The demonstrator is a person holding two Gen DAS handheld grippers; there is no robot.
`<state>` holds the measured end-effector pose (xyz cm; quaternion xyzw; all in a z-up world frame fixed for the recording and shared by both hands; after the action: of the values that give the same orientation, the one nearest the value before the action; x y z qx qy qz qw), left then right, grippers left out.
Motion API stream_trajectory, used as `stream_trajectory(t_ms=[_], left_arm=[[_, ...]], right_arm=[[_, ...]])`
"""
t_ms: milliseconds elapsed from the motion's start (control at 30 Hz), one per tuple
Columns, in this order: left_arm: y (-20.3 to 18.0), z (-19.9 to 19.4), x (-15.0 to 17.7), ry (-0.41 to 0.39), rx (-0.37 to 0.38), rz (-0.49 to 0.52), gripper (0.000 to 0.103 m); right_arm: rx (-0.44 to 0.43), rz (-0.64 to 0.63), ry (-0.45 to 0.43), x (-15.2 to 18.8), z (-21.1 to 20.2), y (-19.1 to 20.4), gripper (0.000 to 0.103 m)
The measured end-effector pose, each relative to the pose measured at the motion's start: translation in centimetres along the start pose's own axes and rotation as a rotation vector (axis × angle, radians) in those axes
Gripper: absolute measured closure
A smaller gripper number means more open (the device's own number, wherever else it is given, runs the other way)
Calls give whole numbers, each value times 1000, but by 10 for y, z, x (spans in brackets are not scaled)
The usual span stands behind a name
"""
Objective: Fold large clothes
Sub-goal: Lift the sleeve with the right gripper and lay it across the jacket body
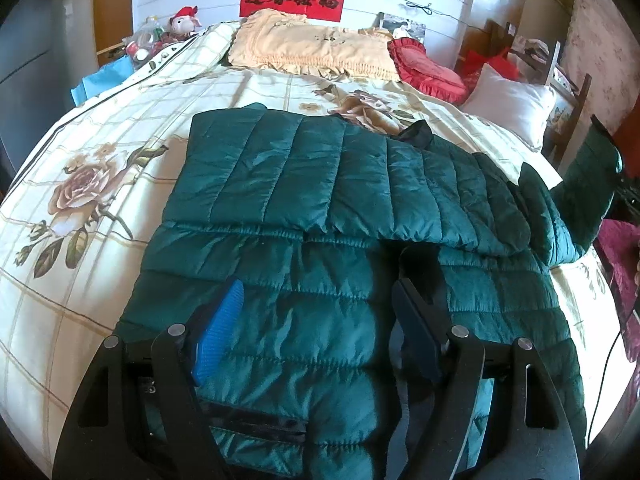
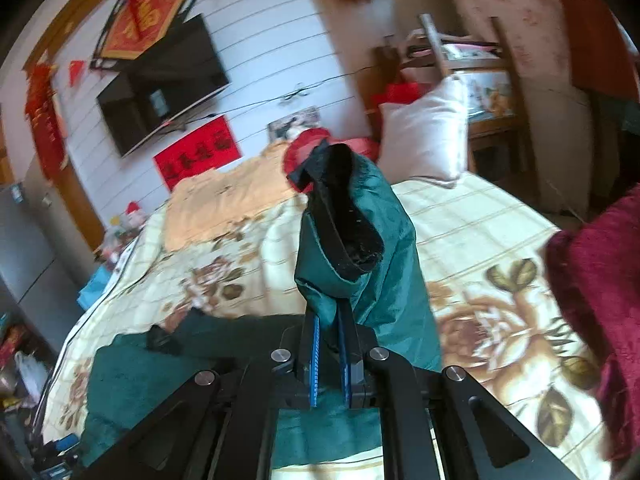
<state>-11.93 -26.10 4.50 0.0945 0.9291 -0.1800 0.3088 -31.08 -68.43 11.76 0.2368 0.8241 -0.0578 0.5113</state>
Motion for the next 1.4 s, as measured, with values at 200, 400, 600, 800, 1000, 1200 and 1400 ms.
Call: stream_trajectory(t_ms=[200,400,600,800,1000,1200,1400], left_arm=[[9,-4,-5,-9,3,-25,26],[15,-4,-6,-10,-1,-33,26],[20,-4,-6,-9,-1,-48,26],[22,-3,-6,-6,3,-53,26],[27,-3,-9,-8,2,-66,26],[41,-4,-17,-14,-4,-101,26],[53,-5,-24,-16,-6,-133,26]], right_arm=[[-56,-74,31,-2,8,45,95],[-111,-143,70,3,17,90,95],[-198,-191,120,15,30,137,95],[-290,-250,182,34,46,192,95],[-399,-278,227,52,66,257,95],[-489,-311,299,78,93,318,95],[-515,-373,372,105,119,356,76]])
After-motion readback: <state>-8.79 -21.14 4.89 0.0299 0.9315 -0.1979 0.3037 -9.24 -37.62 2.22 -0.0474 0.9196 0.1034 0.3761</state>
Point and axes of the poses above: each gripper's, at about its wrist camera, not at the fingertips, and z roughly the way its jaws point, y to its left, x to its underside, the point moved 5 cm from there along z, roughly the way its jaws point, and after that the axes turned 14 degrees about -z, right-handed, at the moved point
